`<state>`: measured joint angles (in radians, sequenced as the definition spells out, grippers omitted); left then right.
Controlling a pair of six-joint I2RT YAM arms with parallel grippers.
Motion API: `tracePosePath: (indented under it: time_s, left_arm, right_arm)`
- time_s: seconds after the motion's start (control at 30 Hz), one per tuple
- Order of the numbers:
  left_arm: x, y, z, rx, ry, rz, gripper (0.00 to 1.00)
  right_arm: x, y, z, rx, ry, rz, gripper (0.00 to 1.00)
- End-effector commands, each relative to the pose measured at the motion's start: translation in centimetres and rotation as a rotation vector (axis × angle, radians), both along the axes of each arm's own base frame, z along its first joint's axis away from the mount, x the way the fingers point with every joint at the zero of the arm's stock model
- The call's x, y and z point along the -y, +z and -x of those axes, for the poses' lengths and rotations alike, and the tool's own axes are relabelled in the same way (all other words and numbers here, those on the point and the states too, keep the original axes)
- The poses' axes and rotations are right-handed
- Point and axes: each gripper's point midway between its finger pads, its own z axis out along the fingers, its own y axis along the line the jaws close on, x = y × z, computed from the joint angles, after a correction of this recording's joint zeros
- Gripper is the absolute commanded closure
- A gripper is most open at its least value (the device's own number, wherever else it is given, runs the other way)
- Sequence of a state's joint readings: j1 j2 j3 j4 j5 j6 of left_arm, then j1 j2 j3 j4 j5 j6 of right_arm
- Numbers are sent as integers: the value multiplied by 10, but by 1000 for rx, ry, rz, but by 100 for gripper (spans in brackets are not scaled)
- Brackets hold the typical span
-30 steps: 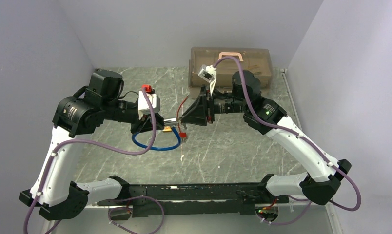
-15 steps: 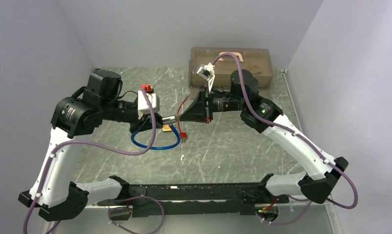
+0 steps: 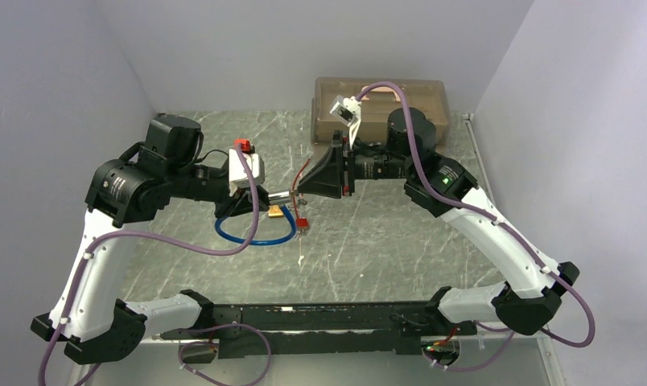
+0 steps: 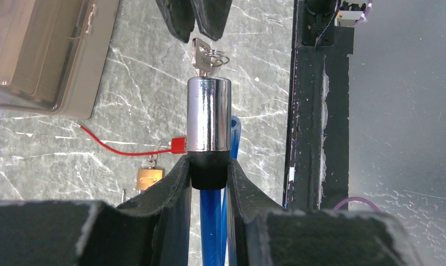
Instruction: Unlock with the key
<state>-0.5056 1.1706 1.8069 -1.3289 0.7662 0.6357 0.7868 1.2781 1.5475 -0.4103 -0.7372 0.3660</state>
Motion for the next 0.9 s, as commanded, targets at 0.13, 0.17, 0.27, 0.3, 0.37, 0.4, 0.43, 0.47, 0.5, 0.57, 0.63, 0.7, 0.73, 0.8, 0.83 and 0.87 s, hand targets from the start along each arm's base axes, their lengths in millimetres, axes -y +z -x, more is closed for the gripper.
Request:
tracePosePath:
  time_s: [0.13,0.17,0.27,0.3,0.37,0.4,0.43,0.47,0.5,0.57,0.63,0.7,0.73,0.8,0.83,0.87]
  left_arm:
    - [5,21,4,71,-36,62,100]
    - [5,22,4,71,-35,63,100]
    - [4,22,5,75,-35,64,100]
    - [4,22,5,75,-36,64,100]
    - [5,22,5,72,-39,65,100]
    - [5,23,5,71,-41,67,100]
    - [5,23,5,70,-41,69,100]
    - [5,23,5,70,-41,69,100]
    - [5,23,5,70,-42,70,100]
    - [5,24,5,72,-41,70,100]
    - [5,24,5,73,-39,70,100]
    - [5,24,5,73,-38,70,100]
    - [5,24,5,72,-38,70,100]
    - [6,25,5,73,-41,73,100]
    - [6,25,5,72,-41,74,100]
    - [6,26,5,72,-41,75,100]
  right_arm:
    - [0,16,1,50,7,-26,80]
    - [1,15,1,50,8,-21,79]
    - [1,13,5,48,29,-19,77]
    - [1,13,5,47,30,-16,76]
    - [0,10,4,45,29,-10,75]
    - [0,10,3,45,30,-10,75]
    - [-1,9,4,42,34,-11,75]
    - [-2,9,4,40,38,-12,77]
    - [-3,8,5,36,47,-14,78]
    - [-3,6,6,28,54,-13,81]
    - [-4,4,7,24,61,-11,85]
    - [-4,3,8,13,70,-11,88]
    - [-4,2,9,10,74,-11,89]
    - [-5,0,8,5,72,-6,87]
    - [-5,-1,9,4,74,-6,86]
    - [-6,-2,9,4,81,-6,85]
